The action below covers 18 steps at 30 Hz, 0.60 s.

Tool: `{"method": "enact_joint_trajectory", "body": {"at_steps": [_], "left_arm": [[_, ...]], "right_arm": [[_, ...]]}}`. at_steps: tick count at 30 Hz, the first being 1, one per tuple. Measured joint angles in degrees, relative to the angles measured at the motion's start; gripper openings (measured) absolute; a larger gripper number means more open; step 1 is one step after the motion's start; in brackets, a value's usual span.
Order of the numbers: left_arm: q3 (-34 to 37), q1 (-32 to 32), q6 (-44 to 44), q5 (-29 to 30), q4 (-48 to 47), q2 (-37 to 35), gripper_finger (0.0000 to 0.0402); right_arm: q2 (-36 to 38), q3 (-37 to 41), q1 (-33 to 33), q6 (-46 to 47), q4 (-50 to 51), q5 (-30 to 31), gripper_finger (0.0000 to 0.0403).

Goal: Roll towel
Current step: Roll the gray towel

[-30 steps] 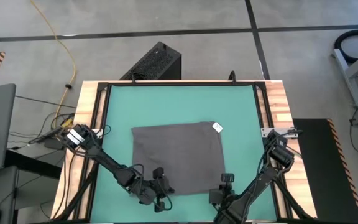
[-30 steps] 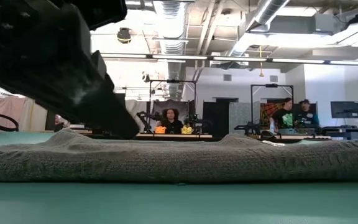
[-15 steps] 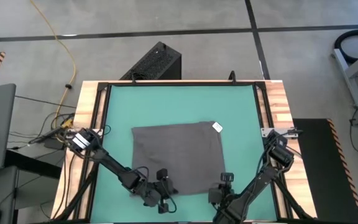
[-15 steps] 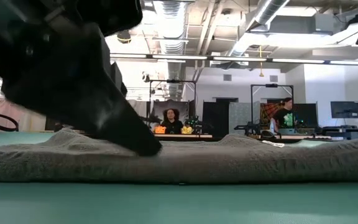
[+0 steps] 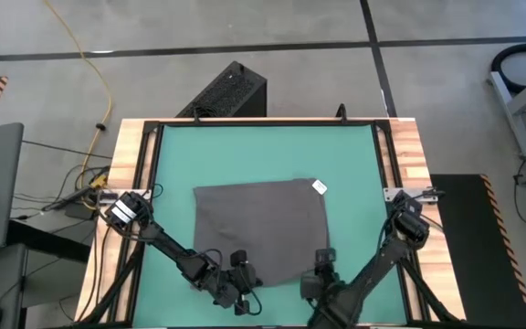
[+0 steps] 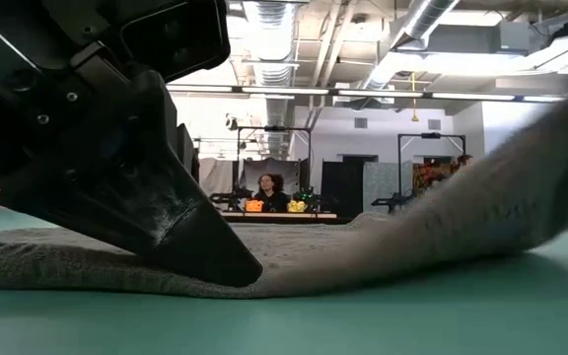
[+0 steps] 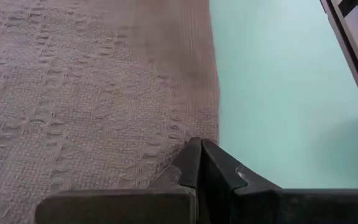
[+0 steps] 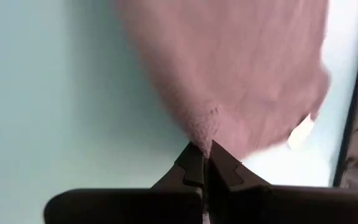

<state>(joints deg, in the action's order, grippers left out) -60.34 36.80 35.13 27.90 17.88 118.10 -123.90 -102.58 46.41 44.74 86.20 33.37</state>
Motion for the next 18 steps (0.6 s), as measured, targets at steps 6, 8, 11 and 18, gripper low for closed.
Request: {"method": "enact_joint_trajectory", "body": {"at_steps": [6, 8, 11, 18], "left_arm": [[0.0, 0.0, -1.0, -0.1, -0.1, 0.0, 0.0], [0.0, 0.0, -1.2, -0.2, -0.1, 0.0, 0.0], [0.0, 0.0, -1.3, -0.3, -0.1, 0.0, 0.0], [0.2, 1.5, -3.6, 3.1, -3.3, -3.7, 0.0]], "right_arm": [[0.0, -3.1, -4.8, -12.5, -6.2, 9.5, 0.0015], [0.0, -4.4, -6.2, -17.7, -9.0, 12.5, 0.0015], [0.0, -6.6, -8.1, -26.2, -14.5, 15.0, 0.0015], [0.0, -8.8, -11.0, -40.2, -24.5, 15.3, 0.0015]]}}
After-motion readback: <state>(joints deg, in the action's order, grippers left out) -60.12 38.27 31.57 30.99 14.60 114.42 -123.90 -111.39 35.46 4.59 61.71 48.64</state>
